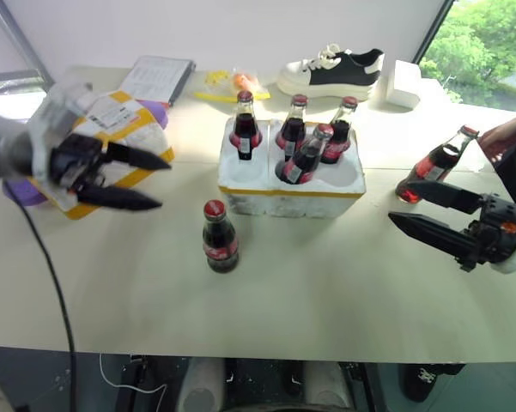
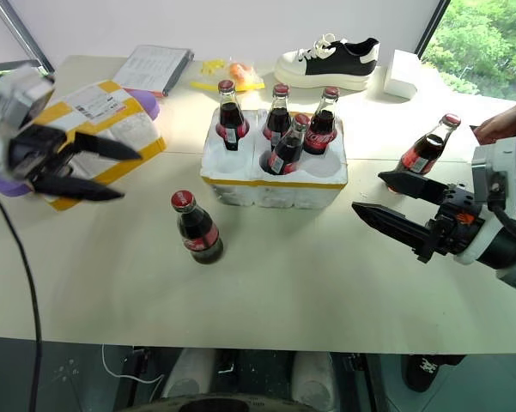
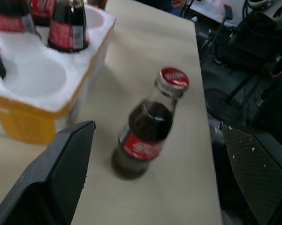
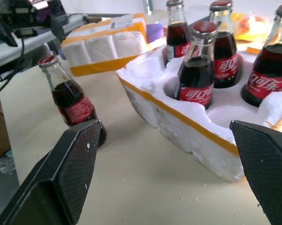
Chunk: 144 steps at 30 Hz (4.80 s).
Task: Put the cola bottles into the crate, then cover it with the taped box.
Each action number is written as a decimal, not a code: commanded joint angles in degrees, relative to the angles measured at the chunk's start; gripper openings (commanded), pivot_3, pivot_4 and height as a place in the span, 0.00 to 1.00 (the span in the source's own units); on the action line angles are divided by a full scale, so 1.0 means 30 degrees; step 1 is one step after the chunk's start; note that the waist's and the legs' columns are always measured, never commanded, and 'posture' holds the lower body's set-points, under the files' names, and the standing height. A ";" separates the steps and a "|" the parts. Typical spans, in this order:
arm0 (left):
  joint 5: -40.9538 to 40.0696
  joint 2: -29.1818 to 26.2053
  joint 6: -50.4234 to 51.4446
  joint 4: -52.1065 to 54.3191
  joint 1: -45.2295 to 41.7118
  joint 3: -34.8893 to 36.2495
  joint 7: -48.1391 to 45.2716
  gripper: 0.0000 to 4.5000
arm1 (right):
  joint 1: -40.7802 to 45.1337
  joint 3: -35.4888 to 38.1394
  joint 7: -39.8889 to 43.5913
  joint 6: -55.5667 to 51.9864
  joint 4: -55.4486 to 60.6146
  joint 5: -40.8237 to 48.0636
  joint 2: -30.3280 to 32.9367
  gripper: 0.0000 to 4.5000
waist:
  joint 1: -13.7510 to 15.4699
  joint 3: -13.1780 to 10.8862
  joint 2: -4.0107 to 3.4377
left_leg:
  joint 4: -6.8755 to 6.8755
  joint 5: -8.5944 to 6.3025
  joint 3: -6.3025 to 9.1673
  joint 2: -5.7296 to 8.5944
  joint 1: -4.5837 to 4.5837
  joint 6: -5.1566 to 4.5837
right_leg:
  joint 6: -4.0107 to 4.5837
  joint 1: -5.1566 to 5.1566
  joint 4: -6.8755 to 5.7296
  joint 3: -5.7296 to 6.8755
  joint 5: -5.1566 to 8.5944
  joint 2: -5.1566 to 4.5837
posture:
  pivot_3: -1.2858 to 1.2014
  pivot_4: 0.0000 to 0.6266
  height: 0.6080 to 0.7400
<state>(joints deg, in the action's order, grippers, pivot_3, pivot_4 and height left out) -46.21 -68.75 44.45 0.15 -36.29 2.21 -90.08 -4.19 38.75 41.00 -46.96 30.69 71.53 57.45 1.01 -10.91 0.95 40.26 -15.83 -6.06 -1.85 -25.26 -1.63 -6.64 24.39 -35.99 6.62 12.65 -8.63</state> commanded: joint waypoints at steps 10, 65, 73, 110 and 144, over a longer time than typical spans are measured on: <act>0.0641 0.3824 -0.1117 0.6993 0.6982 0.3449 0.6798 0.99 | 0.0856 0.0526 0.2751 -0.0537 -0.0280 -0.0337 0.1611 1.00 | -0.0059 0.0008 -0.0019 | -0.0013 0.0008 0.0001 0.0012 0.0023 0.0017 | 0.0002 -0.0007 -0.0006 -0.0001 0.0000 0.0016 | 0.52 0.24 1.00; 0.6678 1.0752 -0.5797 -1.1764 -1.1049 -0.2487 0.2070 0.62 | 0.0870 0.0716 0.0730 -0.0846 0.0768 -0.0372 -0.0350 1.00 | 0.0401 -0.0007 0.0016 | -0.0003 0.0031 -0.0082 0.0068 -0.0032 0.0048 | -0.0013 0.0016 0.0010 0.0018 0.0004 0.0015 | 0.52 0.24 1.00; 0.9287 1.3368 -0.9389 -1.7786 -1.3552 -0.2641 0.1477 0.62 | -0.0042 0.1322 0.0212 -0.0728 0.1432 -0.0124 -0.0820 1.00 | 0.0397 -0.0011 0.0024 | -0.0003 0.0004 -0.0047 0.0063 -0.0035 0.0002 | -0.0012 0.0030 0.0009 0.0016 0.0003 0.0010 | 0.52 0.24 1.00; 0.3328 0.8063 0.1893 -0.0045 -0.3429 0.2112 0.1862 0.99 | 0.0527 0.1153 -0.2454 0.0157 -0.0459 -0.3217 -0.1234 1.00 | -0.0059 0.0004 -0.0004 | -0.0005 0.0031 -0.0020 0.0008 -0.0017 0.0048 | -0.0010 0.0022 -0.0012 0.0001 0.0002 0.0019 | 0.52 0.24 1.00; -0.3851 0.8055 0.4361 0.9145 0.2513 0.3794 1.1954 0.99 | 1.0912 -0.5220 -0.4919 0.7926 -1.7106 -1.3957 -0.6928 1.00 | -0.0255 0.0025 -0.0106 | -0.0045 0.0065 -0.0045 0.0046 0.0073 0.0108 | -0.0008 -0.0029 -0.0016 -0.0032 0.0004 0.0036 | 0.52 0.24 1.00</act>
<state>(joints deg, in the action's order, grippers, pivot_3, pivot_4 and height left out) -56.59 -43.85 58.94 26.00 -27.79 12.85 -54.48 26.54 22.98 25.27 -25.85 -19.42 30.93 36.73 0.25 -10.84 0.64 40.12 -15.64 -6.19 -1.71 -25.04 -1.30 -6.66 24.30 -36.04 6.52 12.66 -8.52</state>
